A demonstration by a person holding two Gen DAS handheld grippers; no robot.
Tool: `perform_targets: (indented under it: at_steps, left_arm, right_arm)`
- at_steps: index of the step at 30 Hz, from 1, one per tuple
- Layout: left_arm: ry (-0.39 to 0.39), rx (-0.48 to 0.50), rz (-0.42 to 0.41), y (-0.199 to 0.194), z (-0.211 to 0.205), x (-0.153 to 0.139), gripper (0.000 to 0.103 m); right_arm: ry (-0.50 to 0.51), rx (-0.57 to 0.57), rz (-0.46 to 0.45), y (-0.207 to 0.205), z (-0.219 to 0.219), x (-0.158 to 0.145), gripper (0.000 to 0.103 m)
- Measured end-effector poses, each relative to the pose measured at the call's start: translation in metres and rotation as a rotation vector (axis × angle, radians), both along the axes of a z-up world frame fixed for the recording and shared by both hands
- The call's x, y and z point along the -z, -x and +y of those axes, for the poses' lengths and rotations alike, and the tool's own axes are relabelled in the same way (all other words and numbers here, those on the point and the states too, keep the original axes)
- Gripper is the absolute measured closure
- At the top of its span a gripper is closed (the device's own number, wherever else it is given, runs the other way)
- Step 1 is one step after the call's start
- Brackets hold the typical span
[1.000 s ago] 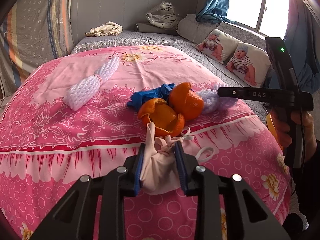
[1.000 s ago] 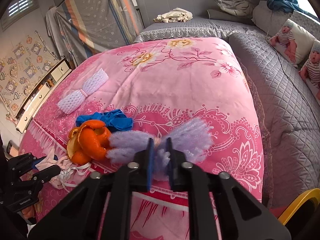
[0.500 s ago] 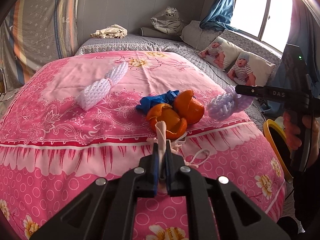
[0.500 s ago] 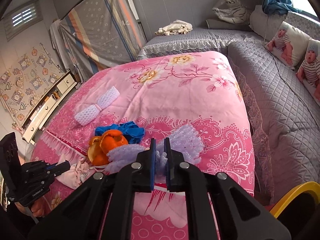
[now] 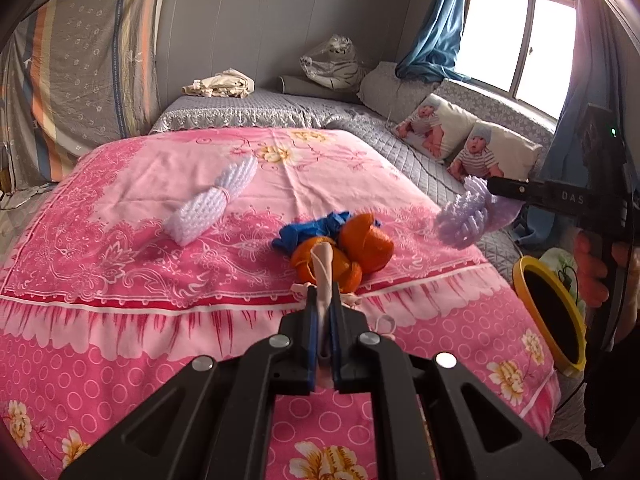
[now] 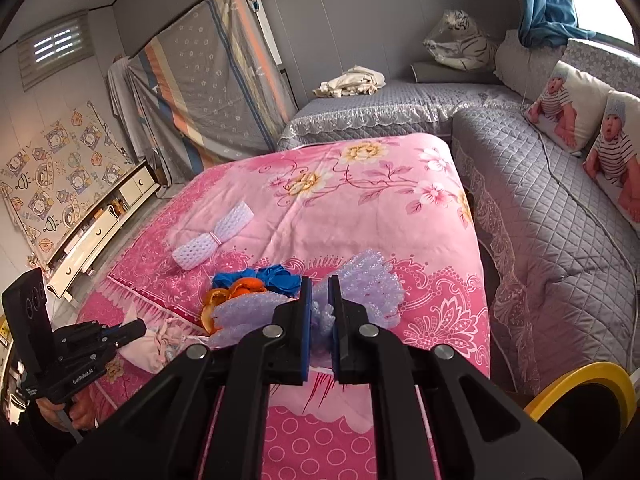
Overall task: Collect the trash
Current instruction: 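Carry the pouch and lavender mesh net with both tools over the yellow bin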
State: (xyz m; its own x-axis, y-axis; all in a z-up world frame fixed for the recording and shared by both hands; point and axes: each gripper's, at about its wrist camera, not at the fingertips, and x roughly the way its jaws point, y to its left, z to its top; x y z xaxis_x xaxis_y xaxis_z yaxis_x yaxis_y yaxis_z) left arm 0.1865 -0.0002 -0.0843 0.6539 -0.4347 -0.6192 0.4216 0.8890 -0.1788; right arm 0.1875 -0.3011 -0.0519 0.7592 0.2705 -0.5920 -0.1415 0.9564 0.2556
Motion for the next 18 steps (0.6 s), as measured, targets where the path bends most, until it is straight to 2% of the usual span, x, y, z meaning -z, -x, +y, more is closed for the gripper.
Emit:
perform_targets:
  at_steps: [9,18]
  left_arm:
    - [0.037,-0.025,-0.081,0.016,0.007,-0.036,0.098]
    - [0.059,-0.004,-0.157,0.037,-0.008,-0.065,0.098]
  right_arm:
    - [-0.009,0.011,-0.066,0.025,-0.006,-0.025,0.096]
    - [0.008,0.041,-0.141,0.059,-0.018,-0.052,0.096]
